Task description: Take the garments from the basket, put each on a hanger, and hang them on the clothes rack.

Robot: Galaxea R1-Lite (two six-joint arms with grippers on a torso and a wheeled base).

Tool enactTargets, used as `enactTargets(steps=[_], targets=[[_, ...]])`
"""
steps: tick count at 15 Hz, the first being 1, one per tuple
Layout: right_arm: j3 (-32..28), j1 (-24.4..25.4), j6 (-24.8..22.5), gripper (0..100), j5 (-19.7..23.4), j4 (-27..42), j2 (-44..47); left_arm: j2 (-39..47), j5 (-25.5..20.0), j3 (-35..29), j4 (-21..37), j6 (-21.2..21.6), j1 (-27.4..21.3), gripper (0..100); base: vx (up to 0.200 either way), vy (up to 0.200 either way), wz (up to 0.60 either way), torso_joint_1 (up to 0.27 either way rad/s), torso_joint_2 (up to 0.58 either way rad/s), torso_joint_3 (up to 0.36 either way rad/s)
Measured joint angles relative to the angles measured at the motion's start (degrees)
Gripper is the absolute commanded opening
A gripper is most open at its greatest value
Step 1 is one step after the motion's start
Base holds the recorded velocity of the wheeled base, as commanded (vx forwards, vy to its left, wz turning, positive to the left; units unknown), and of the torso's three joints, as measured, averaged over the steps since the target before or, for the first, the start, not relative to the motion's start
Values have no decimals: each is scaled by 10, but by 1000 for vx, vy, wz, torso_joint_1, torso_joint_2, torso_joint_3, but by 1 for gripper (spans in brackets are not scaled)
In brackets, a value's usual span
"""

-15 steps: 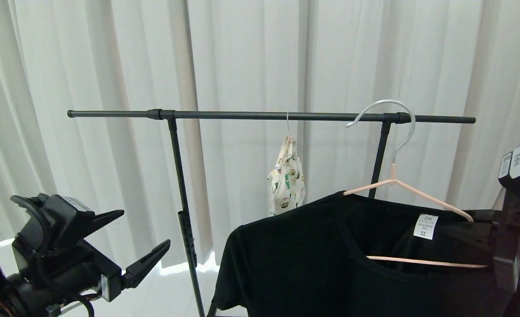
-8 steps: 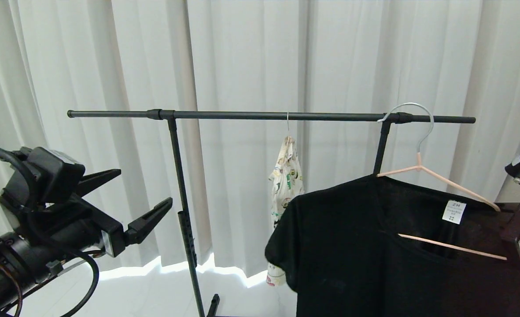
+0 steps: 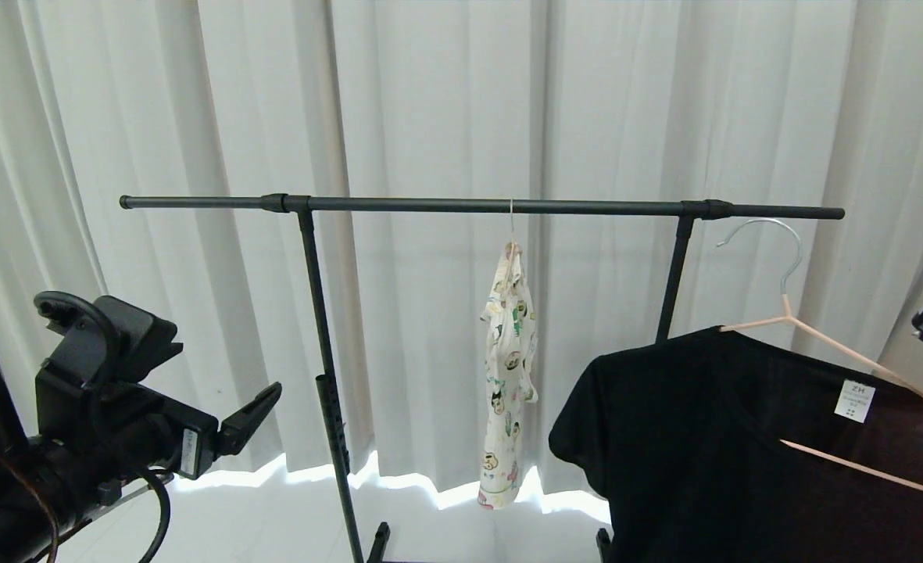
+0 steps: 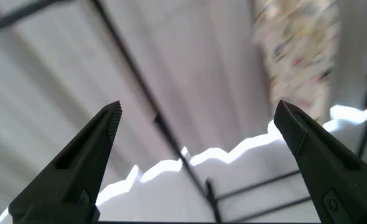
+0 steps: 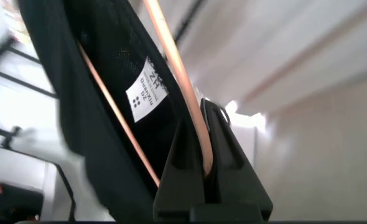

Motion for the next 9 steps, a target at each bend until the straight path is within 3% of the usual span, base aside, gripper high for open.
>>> enactTargets(steps=[5,9], targets=[[1,-53,39,0,-38,16,24,8,6,9,0,0,-1,100,0,0,0,0,0,0],[-3,-53,106,0,-122,-78,92,8,6,11,0,0,0,100,0,0,0,0,0,0]])
